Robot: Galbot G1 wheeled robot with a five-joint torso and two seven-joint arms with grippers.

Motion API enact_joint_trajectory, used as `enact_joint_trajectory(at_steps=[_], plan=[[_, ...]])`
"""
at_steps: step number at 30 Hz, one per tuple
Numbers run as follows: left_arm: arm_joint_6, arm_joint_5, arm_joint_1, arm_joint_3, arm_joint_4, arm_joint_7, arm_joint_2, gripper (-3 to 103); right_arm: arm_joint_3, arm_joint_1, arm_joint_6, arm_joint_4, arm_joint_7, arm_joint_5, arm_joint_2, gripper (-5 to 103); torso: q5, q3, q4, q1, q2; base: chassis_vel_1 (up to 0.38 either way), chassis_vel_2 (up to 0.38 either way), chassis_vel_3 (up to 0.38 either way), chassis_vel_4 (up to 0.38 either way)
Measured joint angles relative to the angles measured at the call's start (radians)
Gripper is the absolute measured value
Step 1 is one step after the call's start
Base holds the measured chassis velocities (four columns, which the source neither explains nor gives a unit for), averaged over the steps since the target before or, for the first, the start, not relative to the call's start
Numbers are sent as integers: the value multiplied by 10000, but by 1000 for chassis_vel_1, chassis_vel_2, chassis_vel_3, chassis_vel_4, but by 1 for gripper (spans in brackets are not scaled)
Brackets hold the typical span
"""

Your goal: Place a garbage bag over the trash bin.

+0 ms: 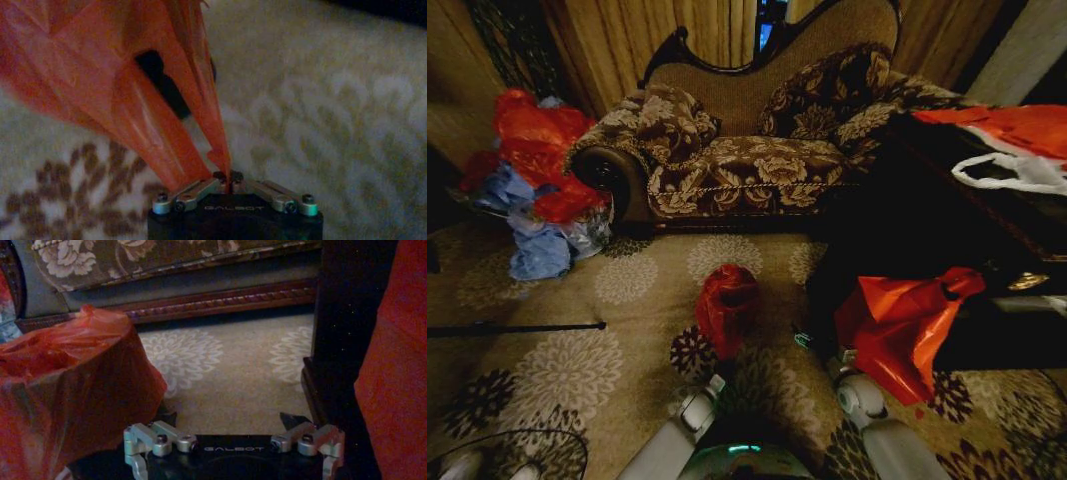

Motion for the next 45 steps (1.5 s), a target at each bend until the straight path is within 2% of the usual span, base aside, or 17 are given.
enact_joint_trajectory(at_steps=[7, 13, 19, 21, 24, 25, 28, 30, 31, 33, 36, 37, 40, 41, 42, 44, 45], plan=[[-213, 122, -518, -140, 1155, 44, -452, 0, -151, -47, -6, 240, 9, -54, 55, 100, 13, -3, 7, -5, 5, 0, 0, 0, 0], [-429, -279, -295, -182, 782, -312, -420, -2, -175, -110, -28, 414, 84, -81, 56, 100, -10, 1, -7, 0, 3, 0, 0, 0, 0], [-1006, -981, 801, -376, -1016, -649, 108, 24, -126, -242, -33, 521, 124, -95, 53, 100, -2, 1, -2, 1, 1, 0, 0, 0, 0], [-1067, -1021, 949, -446, -1274, -681, 156, 24, -128, -254, -32, 535, 124, -113, 54, 100, 1, 1, -2, 1, 2, 0, 0, 0, 0], [-1028, -1247, 1372, -650, -2186, -694, 286, 41, -169, -270, -47, 666, 154, -131, 48, 100, -1, 1, -2, 1, 1, 0, 0, 0, 0], [-1028, -1247, 1372, -650, -2186, -694, 286, 41, -169, -270, -47, 666, 154, -131, 48, 100, -1, 1, -2, 1, 1, 0, 0, 0, 0], [-702, -1550, 1869, -757, -3587, -708, 606, 57, -179, -287, -89, 819, 194, -113, -29, 100, -2, 0, -3, 1, 1, 0, 0, 0, 0], [-547, -1642, 2095, -812, -4168, -726, 790, 57, -160, -308, -98, 871, 199, -106, -53, 100, -1, 0, -2, 1, 1, 0, 0, 0, 0], [-376, -1796, 2295, -877, -4770, -739, 991, 68, -131, -337, -104, 928, 200, -94, -70, 100, 0, 0, 1, 0, 0, 0, 0, 0, 0], [-248, -1961, 2435, -950, -5266, -783, 1175, 68, -90, -374, -107, 983, 203, -83, -75, 100, -2, 0, -1, 0, 0, 0, 0, 0, 0], [254, -2784, 2615, -1148, -6748, -1060, 1771, 84, 21, -453, -112, 1092, 211, -69, -75, 100, 1, -1, -1, 0, 0, 0, 0, 0, 0], [254, -2784, 2615, -1148, -6748, -1060, 1771, 84, 21, -453, -112, 1092, 211, -69, -75, 100, 1, -1, -1, 0, 0, 0, 0, 0, 0], [1091, -3729, 2071, -1099, -7741, -1809, 2255, 98, 125, -465, -115, 1149, 219, -48, -71, 100, -1, 0, -1, 0, 0, 0, 0, 0, 0], [1512, -4243, 1789, -984, -7980, -2107, 2388, 98, 148, -467, -121, 1154, 224, -37, -76, 100, 0, 0, 1, 0, 0, 0, 0, 0, 0], [1512, -4243, 1789, -984, -7980, -2107, 2388, 98, 148, -467, -121, 1154, 224, -37, -76, 100, 0, 0, 1, 0, 0, 0, 0, 0, 0], [2397, -5409, 776, -630, -8265, -2840, 2605, 100, 191, -466, -139, 1165, 230, 6, -92, 100, 0, 0, 0, 0, 0, 0, 0, 0, 0], [2397, -5409, 776, -630, -8265, -2840, 2605, 100, 191, -466, -139, 1165, 230, 6, -92, 100, 0, 0, 0, 0, 0, 0, 0, 0, 0]])
